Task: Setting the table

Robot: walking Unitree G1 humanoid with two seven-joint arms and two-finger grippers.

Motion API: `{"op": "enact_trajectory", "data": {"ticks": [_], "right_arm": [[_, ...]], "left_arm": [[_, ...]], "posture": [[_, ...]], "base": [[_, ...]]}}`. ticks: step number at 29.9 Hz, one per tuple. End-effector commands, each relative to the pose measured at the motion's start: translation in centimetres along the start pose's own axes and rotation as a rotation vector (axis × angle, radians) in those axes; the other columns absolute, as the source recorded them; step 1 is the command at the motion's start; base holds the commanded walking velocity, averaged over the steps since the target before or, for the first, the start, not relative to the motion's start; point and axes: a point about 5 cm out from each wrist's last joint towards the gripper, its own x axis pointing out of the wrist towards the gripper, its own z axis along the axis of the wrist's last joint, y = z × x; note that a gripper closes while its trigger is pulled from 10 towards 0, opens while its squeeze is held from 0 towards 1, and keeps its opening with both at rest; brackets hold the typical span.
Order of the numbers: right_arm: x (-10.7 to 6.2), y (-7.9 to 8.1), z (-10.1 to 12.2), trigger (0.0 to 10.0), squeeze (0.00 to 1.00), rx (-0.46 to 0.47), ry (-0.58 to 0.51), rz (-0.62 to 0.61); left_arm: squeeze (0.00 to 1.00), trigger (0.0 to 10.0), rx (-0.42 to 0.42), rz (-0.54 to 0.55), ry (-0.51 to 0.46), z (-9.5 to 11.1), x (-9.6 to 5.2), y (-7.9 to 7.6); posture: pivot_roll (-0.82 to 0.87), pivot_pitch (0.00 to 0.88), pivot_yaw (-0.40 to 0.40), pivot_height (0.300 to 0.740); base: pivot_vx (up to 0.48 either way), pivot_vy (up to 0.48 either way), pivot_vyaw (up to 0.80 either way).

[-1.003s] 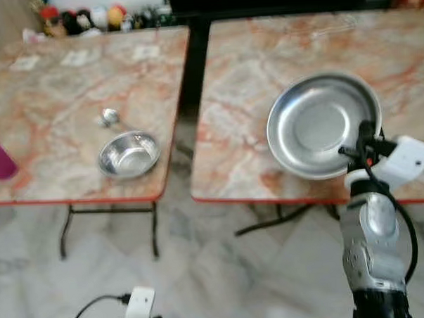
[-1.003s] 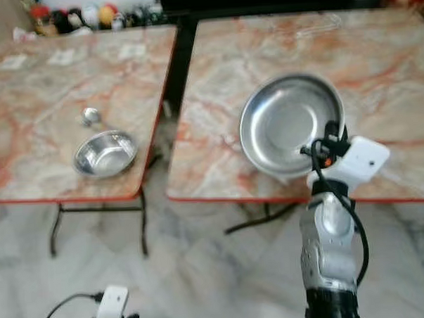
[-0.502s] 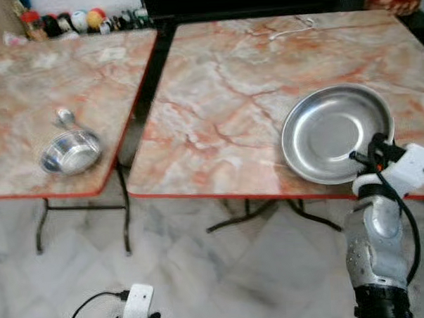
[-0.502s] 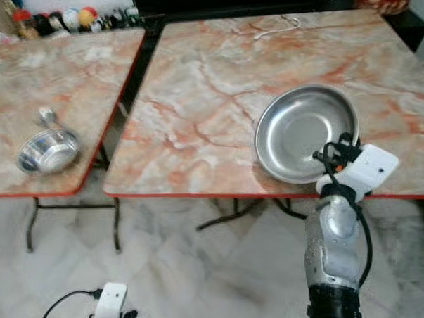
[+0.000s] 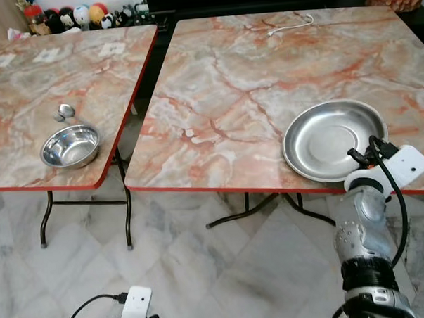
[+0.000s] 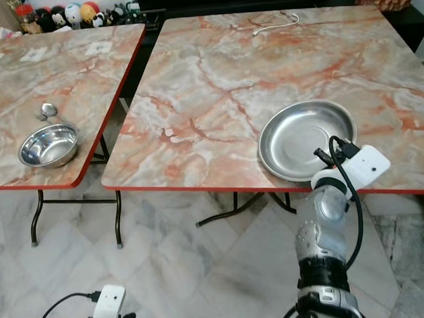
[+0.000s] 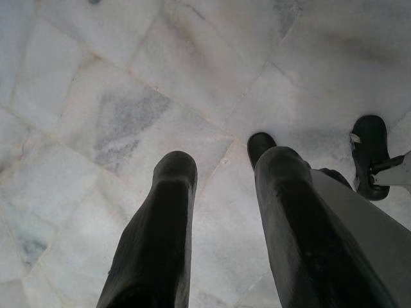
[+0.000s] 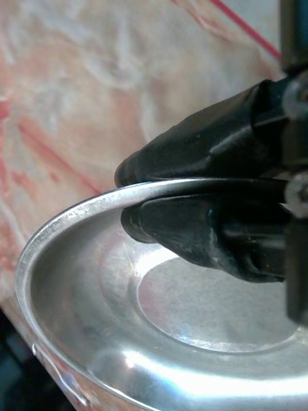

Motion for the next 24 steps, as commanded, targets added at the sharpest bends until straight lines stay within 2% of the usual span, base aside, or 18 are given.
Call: {"op": "enact_trajectory", "data": {"ticks": [1, 7, 8, 9, 10, 12, 13, 14, 15, 16, 17, 24], "right_arm": [[0.0, -0.5, -0.7, 10.0, 0.00, 0.006, 0.031, -0.037], [0.2, -1.1, -1.8, 10.0, 0.00, 0.026, 0.091, -0.097], [0.2, -1.2, -1.9, 10.0, 0.61, 0.027, 0.091, -0.106], [0.2, -1.3, -1.9, 10.0, 0.61, 0.015, 0.088, -0.113], [0.2, -1.4, -1.9, 10.0, 0.85, 0.012, 0.087, -0.122], [0.2, -1.6, -2.0, 10.0, 0.86, 0.017, 0.089, -0.139], [0.3, -1.6, -1.9, 10.0, 0.82, 0.021, 0.087, -0.142], [0.3, -1.6, -1.9, 10.0, 0.82, 0.023, 0.085, -0.144], [0.3, -1.5, -1.8, 10.0, 0.73, 0.022, 0.080, -0.141], [0.3, -1.4, -1.7, 10.0, 0.49, 0.014, 0.071, -0.136], [0.2, -1.2, -1.5, 10.0, 0.00, 0.001, 0.057, -0.128], [-0.1, -0.4, -0.8, 10.0, 0.00, -0.005, 0.015, -0.091]], "left_arm": [[0.00, 10.0, 0.002, 0.011, 0.036, -1.0, -0.2, 0.5], [0.00, 10.0, 0.008, 0.008, 0.035, -0.9, -0.2, 0.5], [0.00, 10.0, 0.008, 0.008, 0.035, -0.9, -0.2, 0.5], [0.00, 10.0, 0.008, 0.008, 0.034, -0.9, -0.2, 0.5], [0.00, 10.0, 0.009, 0.008, 0.033, -0.9, -0.2, 0.4], [0.00, 10.0, 0.010, 0.008, 0.032, -0.8, -0.2, 0.5], [0.00, 10.0, 0.011, 0.008, 0.032, -0.8, -0.2, 0.5], [0.00, 10.0, 0.012, 0.008, 0.032, -0.8, -0.2, 0.5], [0.00, 10.0, 0.014, 0.008, 0.031, -0.8, -0.2, 0.5], [0.00, 10.0, 0.016, 0.008, 0.031, -0.8, -0.2, 0.5], [0.00, 10.0, 0.017, 0.007, 0.031, -0.8, -0.2, 0.5], [0.00, 10.0, 0.021, 0.005, 0.030, -0.8, -0.2, 0.4]], "posture": [[-0.12, 0.135, 0.072, 0.740], [-0.12, 0.136, 0.074, 0.740], [-0.12, 0.137, 0.075, 0.740], [-0.12, 0.137, 0.075, 0.740], [-0.12, 0.136, 0.075, 0.740], [-0.12, 0.137, 0.076, 0.740], [-0.12, 0.137, 0.076, 0.740], [-0.12, 0.137, 0.076, 0.740], [-0.12, 0.137, 0.075, 0.740], [-0.12, 0.137, 0.075, 0.740], [-0.12, 0.137, 0.074, 0.740], [-0.12, 0.136, 0.074, 0.740]], "base": [[0.000, 0.000, 0.00], [0.000, 0.000, 0.00], [0.000, 0.000, 0.00], [0.000, 0.000, 0.00], [0.000, 0.000, 0.00], [0.000, 0.000, 0.00], [0.000, 0.000, 0.00], [0.000, 0.000, 0.00], [0.000, 0.000, 0.00], [0.000, 0.000, 0.00], [0.000, 0.000, 0.00], [0.000, 0.000, 0.00]]}}
